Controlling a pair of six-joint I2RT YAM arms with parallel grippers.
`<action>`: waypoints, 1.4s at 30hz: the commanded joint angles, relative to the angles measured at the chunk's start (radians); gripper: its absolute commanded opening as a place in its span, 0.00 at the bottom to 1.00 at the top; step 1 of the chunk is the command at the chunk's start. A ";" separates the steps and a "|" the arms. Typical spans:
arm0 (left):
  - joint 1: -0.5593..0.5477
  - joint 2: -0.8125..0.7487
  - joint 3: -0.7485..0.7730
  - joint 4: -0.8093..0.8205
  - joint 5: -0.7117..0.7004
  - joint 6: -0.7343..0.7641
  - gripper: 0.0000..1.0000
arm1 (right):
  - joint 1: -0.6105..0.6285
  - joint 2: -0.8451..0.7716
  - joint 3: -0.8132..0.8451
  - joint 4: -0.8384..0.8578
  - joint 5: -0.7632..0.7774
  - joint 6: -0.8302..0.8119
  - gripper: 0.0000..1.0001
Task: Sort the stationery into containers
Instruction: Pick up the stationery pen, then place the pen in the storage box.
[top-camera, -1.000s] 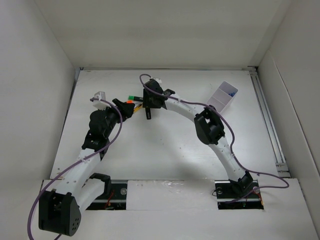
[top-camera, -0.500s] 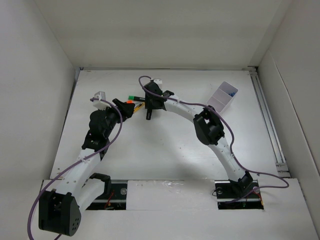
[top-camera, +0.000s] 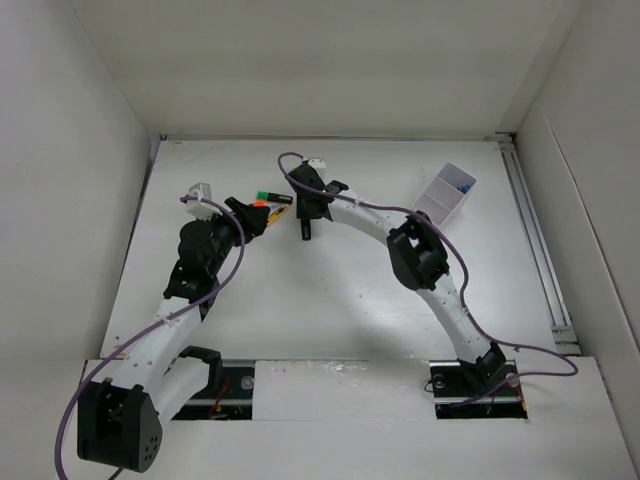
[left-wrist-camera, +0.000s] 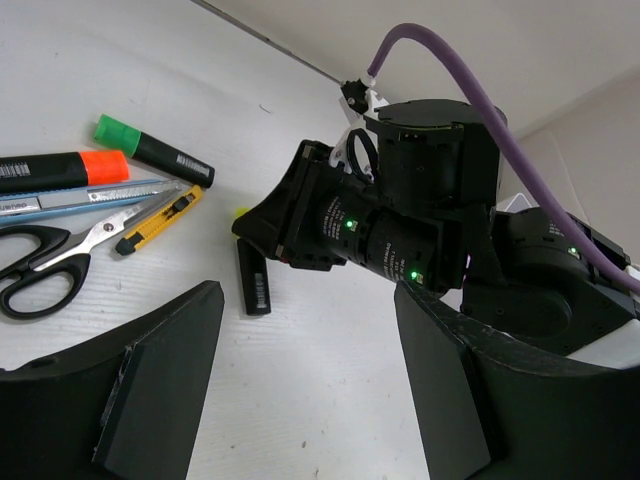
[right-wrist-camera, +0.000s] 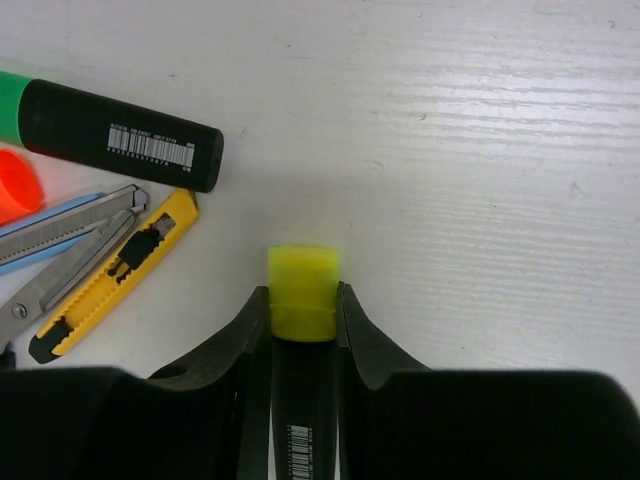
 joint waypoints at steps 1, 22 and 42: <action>-0.002 -0.014 -0.004 0.043 0.009 0.000 0.66 | 0.005 -0.006 -0.007 -0.042 0.027 0.018 0.18; -0.002 0.035 0.007 0.084 0.096 -0.010 0.66 | -0.396 -0.768 -0.627 0.321 0.385 0.180 0.01; -0.035 0.058 0.007 0.093 0.104 -0.010 0.66 | -0.584 -0.583 -0.526 0.418 0.852 0.088 0.00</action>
